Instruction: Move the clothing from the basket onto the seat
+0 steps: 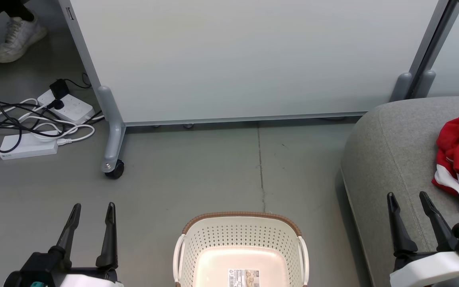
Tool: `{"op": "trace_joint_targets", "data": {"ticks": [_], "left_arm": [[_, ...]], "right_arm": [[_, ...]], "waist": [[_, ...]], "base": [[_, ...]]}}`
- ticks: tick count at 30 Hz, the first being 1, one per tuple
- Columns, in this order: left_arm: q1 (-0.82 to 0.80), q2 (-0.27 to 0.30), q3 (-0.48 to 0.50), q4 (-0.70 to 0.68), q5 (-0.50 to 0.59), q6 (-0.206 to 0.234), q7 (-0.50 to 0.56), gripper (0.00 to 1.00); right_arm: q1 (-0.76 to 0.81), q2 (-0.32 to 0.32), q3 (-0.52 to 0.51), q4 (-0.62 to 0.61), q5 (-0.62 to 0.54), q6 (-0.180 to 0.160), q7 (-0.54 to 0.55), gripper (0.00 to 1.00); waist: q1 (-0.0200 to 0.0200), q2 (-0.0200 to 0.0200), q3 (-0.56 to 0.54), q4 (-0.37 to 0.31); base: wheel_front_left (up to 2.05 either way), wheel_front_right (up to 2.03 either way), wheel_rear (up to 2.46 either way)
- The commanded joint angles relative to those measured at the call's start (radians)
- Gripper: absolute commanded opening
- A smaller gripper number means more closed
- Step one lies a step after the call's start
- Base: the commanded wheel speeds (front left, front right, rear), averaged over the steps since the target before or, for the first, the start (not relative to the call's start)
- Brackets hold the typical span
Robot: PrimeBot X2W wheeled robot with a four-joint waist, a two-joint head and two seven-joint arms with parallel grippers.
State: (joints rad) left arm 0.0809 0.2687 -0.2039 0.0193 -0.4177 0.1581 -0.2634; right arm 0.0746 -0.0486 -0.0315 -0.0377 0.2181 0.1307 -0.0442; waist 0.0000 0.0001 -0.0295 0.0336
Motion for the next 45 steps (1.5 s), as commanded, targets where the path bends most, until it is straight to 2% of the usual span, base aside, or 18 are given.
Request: {"op": "trace_joint_targets", "data": {"ticks": [1,26,27,31,45], "left_arm": [[0.016,0.002,0.001,0.009,0.009,-0.007,-0.002,1.0],[-0.006,-0.024,0.01,0.062,0.021,-0.031,-0.002,1.0],[0.01,-0.028,0.005,0.06,0.015,-0.027,0.0,0.0],[0.017,-0.04,0.002,0.083,0.005,-0.028,0.004,0.0],[-0.101,-0.072,0.071,0.185,-0.209,-0.077,0.081,0.0]], "right_arm": [[0.012,-0.005,-0.004,-0.001,-0.002,0.0,0.0,1.0],[0.0,-0.005,0.012,0.006,0.022,0.0,0.009,1.0],[0.0,0.0,0.012,0.009,0.022,0.0,0.004,0.0],[0.003,0.008,0.01,0.035,0.031,0.0,0.006,0.0],[-0.1,0.005,-0.015,0.144,0.278,0.0,0.029,0.0]], "waist": [[0.0,-0.0001,-0.002,0.002],[0.0,-0.0001,0.004,0.005],[0.0,-0.0001,0.004,0.005],[0.0,-0.0001,0.005,0.005],[0.0,-0.0001,0.01,0.001]], "base": [[0.0,0.0,0.0],[0.0,0.0,0.0],[0.0,0.0,0.0],[0.0,0.0,0.0],[0.0,0.0,0.0]]}}
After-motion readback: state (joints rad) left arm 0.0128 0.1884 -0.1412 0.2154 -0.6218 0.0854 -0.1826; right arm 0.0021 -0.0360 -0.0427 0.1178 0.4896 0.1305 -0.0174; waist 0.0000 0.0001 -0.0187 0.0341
